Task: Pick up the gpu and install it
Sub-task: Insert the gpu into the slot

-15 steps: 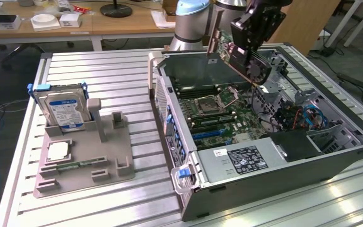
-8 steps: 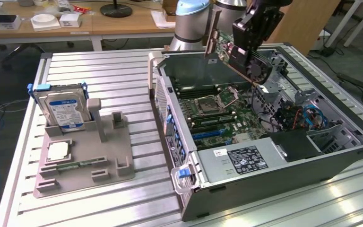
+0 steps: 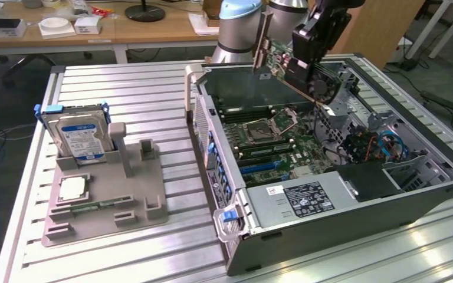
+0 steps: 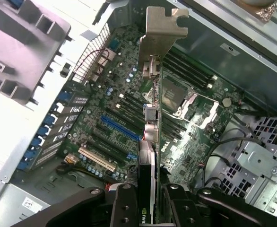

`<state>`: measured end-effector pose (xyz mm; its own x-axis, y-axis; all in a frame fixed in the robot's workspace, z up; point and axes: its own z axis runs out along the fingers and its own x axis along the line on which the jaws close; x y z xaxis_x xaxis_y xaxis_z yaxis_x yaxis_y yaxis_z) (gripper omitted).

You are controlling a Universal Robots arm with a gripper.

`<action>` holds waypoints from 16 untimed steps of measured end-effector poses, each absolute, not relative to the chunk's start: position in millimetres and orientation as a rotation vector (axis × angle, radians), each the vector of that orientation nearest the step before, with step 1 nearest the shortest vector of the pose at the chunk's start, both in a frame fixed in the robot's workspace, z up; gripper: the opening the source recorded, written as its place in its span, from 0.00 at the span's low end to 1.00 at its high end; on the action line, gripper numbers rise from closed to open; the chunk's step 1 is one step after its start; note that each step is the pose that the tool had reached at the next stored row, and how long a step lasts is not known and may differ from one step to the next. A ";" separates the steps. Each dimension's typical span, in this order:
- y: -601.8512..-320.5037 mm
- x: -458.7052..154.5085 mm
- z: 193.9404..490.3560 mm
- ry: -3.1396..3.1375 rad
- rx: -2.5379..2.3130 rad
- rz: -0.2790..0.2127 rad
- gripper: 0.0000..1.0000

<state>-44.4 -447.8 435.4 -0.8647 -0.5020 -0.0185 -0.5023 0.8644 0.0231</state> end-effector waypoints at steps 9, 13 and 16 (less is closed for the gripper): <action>-447.8 -44.3 435.3 2.984 -0.945 0.043 0.27; -447.8 -44.3 435.3 2.966 -1.002 0.044 0.27; -447.8 -44.3 435.3 2.952 -1.045 0.044 0.27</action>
<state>-44.3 -447.8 435.3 -0.7771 -0.6291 -0.0185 -0.6294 0.7768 0.0231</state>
